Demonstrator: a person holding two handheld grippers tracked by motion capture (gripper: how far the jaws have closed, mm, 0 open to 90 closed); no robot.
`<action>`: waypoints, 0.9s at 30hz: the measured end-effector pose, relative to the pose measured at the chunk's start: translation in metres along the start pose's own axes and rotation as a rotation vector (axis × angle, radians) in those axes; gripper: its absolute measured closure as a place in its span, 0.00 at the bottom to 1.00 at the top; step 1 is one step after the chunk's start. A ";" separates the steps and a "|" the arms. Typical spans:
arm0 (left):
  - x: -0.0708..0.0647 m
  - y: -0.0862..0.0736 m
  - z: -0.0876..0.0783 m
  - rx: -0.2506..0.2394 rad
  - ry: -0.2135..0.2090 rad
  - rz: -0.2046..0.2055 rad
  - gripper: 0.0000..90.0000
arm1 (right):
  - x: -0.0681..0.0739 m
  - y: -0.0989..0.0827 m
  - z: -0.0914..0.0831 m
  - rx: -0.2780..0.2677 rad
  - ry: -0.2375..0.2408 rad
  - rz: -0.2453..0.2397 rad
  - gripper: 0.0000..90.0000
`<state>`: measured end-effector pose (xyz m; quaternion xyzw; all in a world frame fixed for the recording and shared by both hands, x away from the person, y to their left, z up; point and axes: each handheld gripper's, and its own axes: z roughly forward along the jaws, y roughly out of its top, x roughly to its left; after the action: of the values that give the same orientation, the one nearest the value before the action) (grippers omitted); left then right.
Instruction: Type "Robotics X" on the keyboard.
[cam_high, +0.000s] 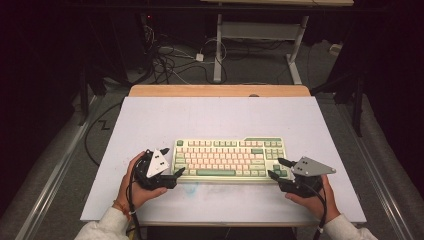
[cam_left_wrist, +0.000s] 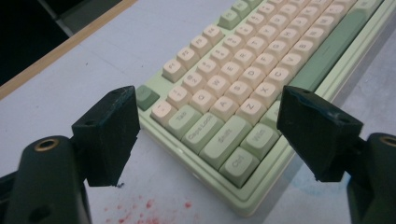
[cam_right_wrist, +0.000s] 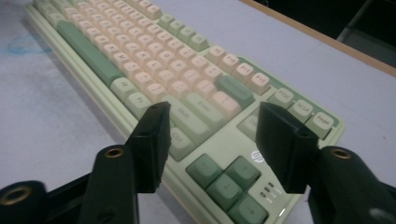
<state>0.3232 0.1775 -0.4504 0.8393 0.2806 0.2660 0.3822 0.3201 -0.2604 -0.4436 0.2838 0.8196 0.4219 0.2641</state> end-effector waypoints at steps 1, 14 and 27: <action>0.000 -0.002 -0.001 0.007 0.001 -0.003 0.23 | -0.001 0.002 0.001 0.000 0.001 0.007 0.57; -0.009 -0.025 -0.005 0.090 -0.014 -0.010 0.22 | 0.001 0.031 0.034 0.063 0.089 -0.028 0.96; -0.013 -0.031 -0.009 0.105 -0.039 -0.007 0.21 | 0.018 0.065 0.091 0.131 0.147 -0.117 1.00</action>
<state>0.3003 0.1902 -0.4723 0.8622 0.2899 0.2332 0.3438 0.3842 -0.1674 -0.4378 0.2201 0.8778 0.3711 0.2082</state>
